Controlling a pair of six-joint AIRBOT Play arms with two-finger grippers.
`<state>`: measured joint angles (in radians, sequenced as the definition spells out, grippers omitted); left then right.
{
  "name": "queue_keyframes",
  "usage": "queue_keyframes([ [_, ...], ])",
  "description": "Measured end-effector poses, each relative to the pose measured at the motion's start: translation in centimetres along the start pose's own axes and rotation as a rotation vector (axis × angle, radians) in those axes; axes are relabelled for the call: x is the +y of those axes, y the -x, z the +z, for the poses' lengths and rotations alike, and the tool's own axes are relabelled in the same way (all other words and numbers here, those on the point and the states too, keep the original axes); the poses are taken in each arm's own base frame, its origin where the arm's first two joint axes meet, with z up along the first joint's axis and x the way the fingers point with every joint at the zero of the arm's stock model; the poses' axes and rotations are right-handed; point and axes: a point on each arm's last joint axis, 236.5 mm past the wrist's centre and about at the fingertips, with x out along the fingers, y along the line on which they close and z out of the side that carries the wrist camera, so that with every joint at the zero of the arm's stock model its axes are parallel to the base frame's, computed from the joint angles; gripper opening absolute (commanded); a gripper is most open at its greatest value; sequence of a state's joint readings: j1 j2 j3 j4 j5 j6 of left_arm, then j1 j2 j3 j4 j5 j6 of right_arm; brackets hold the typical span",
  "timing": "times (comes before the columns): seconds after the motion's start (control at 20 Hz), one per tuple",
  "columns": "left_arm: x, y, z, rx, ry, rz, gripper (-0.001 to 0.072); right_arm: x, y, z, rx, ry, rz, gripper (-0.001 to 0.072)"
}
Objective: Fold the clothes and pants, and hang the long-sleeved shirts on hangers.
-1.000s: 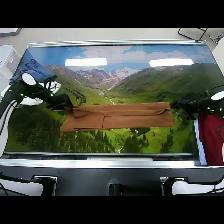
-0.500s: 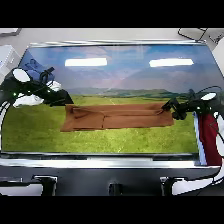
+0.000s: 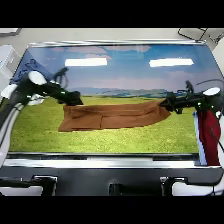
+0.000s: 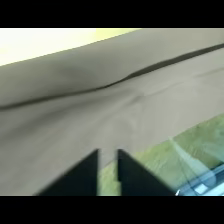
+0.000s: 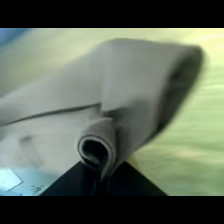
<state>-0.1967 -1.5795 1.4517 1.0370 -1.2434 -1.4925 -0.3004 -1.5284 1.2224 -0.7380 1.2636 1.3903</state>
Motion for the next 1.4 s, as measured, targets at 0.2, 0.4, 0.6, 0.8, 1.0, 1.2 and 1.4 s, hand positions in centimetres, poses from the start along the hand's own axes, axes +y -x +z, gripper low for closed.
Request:
queue_keyframes([
  [0.2,-4.9,-8.2,-1.2,0.024,-0.005,-0.027,0.0022,10.0,4.5,-3.5,-0.068,0.145,0.106,0.0035],
  [0.4,-11.9,-15.1,-2.9,0.018,0.081,-0.168,0.0022,17.0,7.8,-8.3,-0.111,0.221,0.178,0.0035],
  [0.6,-19.8,-19.2,-4.3,-0.029,0.235,-0.341,0.0022,20.5,9.4,-11.6,-0.119,0.208,0.23,0.0035],
  [0.8,-25.1,-21.2,-5.2,-0.072,0.374,-0.448,0.0021,21.1,9.7,-12.3,-0.132,0.174,0.229,0.0036],
  [1.0,-23.9,-20.2,-2.6,-0.125,0.322,-0.47,0.0018,20.2,8.2,-10.6,-0.139,0.128,0.204,0.0035],
  [1.2,-17.6,-13.1,2.1,-0.169,0.092,-0.395,0.0018,22.3,4.0,-9.8,-0.072,0.114,0.298,0.0036],
  [1.4,-7.7,0.7,6.5,-0.308,-0.052,-0.203,0.002,22.5,-4.7,-10.4,0.043,0.056,0.301,0.0037],
])
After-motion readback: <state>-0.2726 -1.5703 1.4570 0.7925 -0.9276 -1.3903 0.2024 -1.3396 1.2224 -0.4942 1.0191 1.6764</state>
